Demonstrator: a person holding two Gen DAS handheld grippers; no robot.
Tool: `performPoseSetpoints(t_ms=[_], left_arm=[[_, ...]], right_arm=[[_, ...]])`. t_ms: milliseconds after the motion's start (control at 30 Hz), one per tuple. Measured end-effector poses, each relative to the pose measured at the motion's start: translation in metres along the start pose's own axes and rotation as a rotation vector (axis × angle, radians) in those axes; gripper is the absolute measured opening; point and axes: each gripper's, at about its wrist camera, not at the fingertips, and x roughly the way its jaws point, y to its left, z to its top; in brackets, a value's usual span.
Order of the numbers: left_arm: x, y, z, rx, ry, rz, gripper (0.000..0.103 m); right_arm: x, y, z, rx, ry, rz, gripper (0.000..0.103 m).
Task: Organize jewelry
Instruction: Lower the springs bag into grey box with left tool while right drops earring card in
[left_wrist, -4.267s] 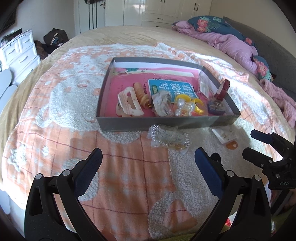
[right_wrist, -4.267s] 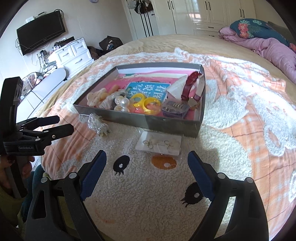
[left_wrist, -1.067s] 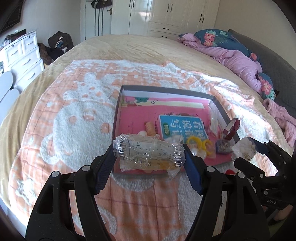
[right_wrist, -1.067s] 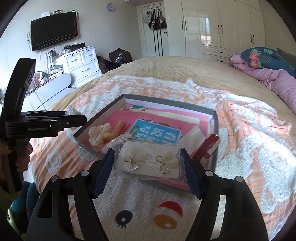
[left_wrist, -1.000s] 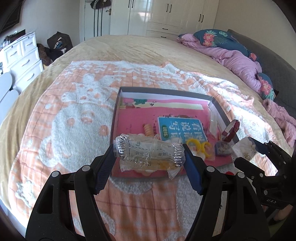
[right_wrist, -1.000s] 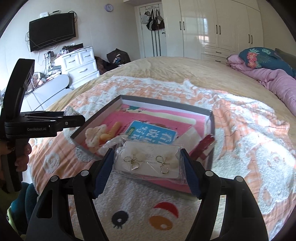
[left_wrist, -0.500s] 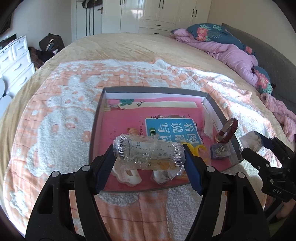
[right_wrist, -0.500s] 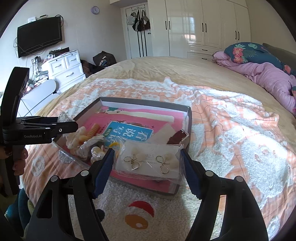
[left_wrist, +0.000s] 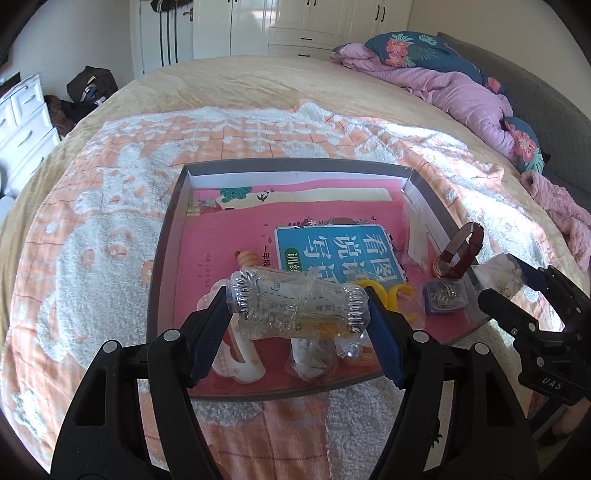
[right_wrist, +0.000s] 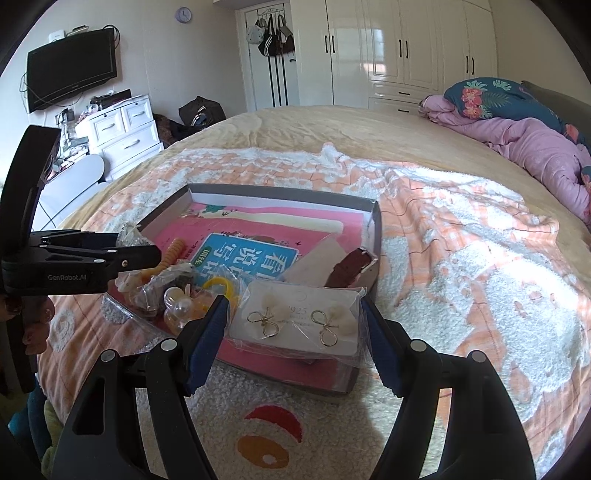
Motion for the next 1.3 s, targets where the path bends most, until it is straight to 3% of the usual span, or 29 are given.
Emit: performPoseSetpoints(t_ms=[533,1300], left_arm=[[0.015,0.008,0.0,-0.019,0.019,-0.007,0.063],[0.022,0.012,-0.001,-0.024,0.03,-0.022,0.063]], right_arm=[[0.032,0.027,-0.005,-0.031,0.054,0.038,0.071],[0.038,0.026,-0.007,-0.021,0.082,0.034,0.078]])
